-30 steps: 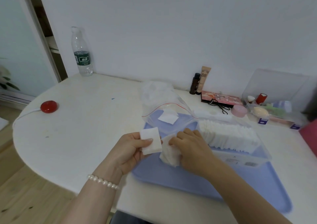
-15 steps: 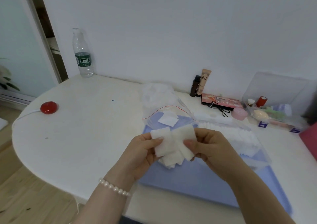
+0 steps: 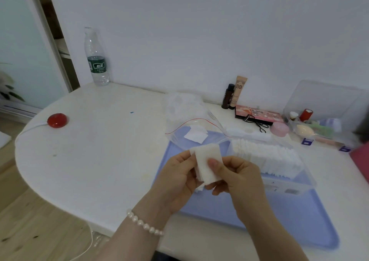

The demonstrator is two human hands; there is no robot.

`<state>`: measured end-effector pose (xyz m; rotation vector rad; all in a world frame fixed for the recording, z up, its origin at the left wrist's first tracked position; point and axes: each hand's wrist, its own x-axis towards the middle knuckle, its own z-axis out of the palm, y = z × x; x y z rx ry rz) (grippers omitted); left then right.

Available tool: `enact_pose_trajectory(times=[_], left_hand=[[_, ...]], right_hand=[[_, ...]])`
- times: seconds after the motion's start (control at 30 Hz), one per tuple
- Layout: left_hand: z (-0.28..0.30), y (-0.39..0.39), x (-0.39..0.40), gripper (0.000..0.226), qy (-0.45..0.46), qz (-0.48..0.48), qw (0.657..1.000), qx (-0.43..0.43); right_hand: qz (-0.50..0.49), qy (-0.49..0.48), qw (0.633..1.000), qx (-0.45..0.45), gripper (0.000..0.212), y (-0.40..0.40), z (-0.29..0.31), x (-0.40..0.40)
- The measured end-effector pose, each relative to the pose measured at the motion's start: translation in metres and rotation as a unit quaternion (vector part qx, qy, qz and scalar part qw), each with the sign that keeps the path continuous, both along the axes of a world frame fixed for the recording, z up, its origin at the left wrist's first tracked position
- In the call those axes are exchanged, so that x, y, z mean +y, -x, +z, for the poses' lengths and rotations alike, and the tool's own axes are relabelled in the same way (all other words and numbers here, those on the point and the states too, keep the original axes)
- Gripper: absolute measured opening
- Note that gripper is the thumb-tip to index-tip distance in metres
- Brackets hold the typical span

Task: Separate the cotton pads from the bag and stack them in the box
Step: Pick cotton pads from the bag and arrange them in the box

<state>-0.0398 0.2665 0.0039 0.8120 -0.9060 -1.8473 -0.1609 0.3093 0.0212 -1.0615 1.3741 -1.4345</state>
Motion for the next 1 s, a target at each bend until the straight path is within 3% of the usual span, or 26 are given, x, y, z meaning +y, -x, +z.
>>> enact_pose_trajectory(times=[0.3,0.47,0.6,0.7,0.77,0.87,1.0], left_hand=[[0.0,0.0,0.002,0.067,0.0,-0.044,0.998,0.036],[-0.008,0.004,0.007,0.039,0.029,-0.039,0.998,0.038],[-0.011,0.004,0.005,0.031,-0.011,0.005,1.0,0.012],[-0.009,-0.005,-0.006,0.025,-0.031,0.061,0.997,0.028],[-0.008,-0.017,-0.015,0.024,-0.026,0.095,0.995,0.013],[-0.009,-0.034,-0.025,0.022,-0.041,0.109,0.993,-0.006],[-0.014,-0.04,-0.028,0.016,-0.06,0.088,0.994,-0.017]], right_hand=[[-0.021,0.022,0.997,0.069,0.02,-0.002,-0.008,-0.005],[-0.062,0.013,0.985,0.163,0.039,-0.003,-0.014,-0.008],[-0.052,-0.036,0.924,0.376,0.059,-0.002,-0.016,-0.012],[-0.067,-0.069,0.901,0.423,0.064,0.006,-0.017,-0.019],[-0.08,-0.043,0.892,0.442,0.052,0.013,-0.022,-0.022],[-0.07,-0.039,0.87,0.486,0.017,0.013,-0.031,-0.023],[-0.042,-0.071,0.846,0.527,0.024,0.003,-0.037,-0.031]])
